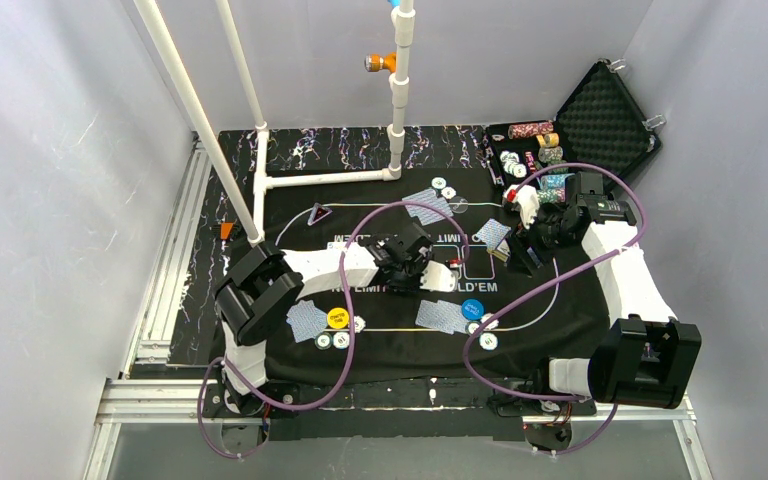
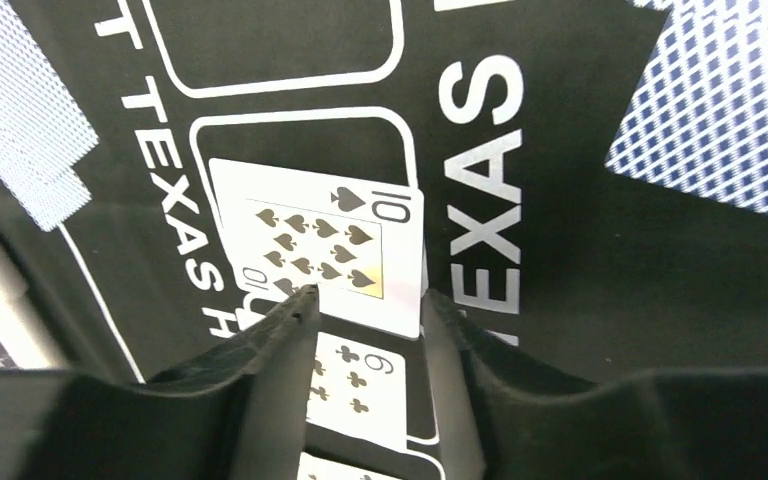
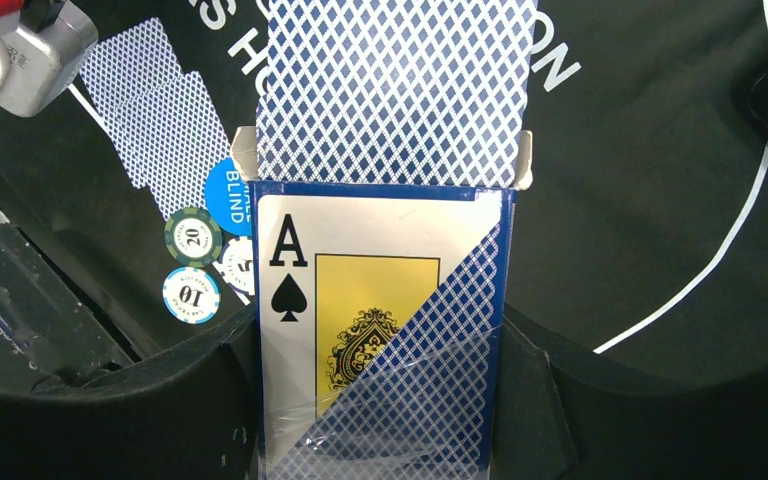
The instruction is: Distribute texas hold em gaming equipment
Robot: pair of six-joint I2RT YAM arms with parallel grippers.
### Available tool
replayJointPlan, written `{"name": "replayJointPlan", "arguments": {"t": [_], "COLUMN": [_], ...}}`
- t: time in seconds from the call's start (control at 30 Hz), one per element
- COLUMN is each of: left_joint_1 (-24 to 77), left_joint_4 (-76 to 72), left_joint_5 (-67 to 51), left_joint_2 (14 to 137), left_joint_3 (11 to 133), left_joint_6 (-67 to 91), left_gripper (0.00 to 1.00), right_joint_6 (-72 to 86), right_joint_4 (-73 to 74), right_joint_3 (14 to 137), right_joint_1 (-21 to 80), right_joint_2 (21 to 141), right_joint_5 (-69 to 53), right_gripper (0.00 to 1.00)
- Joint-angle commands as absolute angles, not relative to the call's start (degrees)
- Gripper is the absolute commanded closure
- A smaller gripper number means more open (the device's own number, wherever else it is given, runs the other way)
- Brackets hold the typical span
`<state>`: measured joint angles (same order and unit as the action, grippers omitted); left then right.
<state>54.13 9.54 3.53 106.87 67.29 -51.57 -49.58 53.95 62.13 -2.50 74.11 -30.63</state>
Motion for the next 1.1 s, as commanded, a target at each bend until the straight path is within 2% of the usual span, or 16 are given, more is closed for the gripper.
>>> {"name": "replayJointPlan", "arguments": {"t": [0.0, 0.03, 0.17, 0.3, 0.4, 0.47, 0.57, 0.8, 1.07], "left_joint_1": [54.1, 54.0, 53.3, 50.8, 45.4, 40.3, 36.3, 35.9, 35.9], "left_joint_4": [20.1, 21.9, 29.6, 35.5, 36.3, 34.0, 26.3, 13.6, 2.1], "left_joint_5": [-2.9, -4.3, -12.2, -21.1, -30.4, -38.0, -43.4, -47.2, -50.9], "left_joint_2": [106.5, 105.8, 103.4, 102.3, 101.6, 101.5, 100.4, 98.5, 99.6], "left_joint_3": [73.1, 74.7, 80.8, 86.0, 88.5, 89.7, 88.5, 83.7, 78.7], "left_joint_6": [-47.9, -47.1, -41.6, -33.9, -23.9, -15.0, -2.7, 12.0, 24.4], "left_gripper": [0.51, 0.45, 0.34, 0.30, 0.30, 0.31, 0.30, 0.22, 0.19], "right_joint_6": [-50.1, -50.2, -50.4, -50.4, -50.9, -50.5, -49.1, -45.5, -40.8], "right_joint_4": [54.1, 54.1, 53.8, 54.1, 54.2, 53.9, 52.6, 49.2, 44.7], "right_joint_3": [62.5, 62.3, 61.8, 61.9, 61.3, 60.9, 60.1, 58.7, 57.3], "right_joint_1": [-2.6, -2.6, -2.6, -2.5, -2.5, -2.2, -0.5, 8.4, 16.4], "right_joint_2": [72.8, 72.7, 72.8, 72.8, 71.9, 71.0, 69.8, 68.2, 67.3], "right_joint_5": [-32.5, -32.5, -32.9, -33.5, -33.9, -34.5, -34.5, -30.5, -26.5], "right_gripper": [0.99, 0.99, 0.99, 0.99, 0.99, 0.99, 0.99, 0.99, 0.99]}}
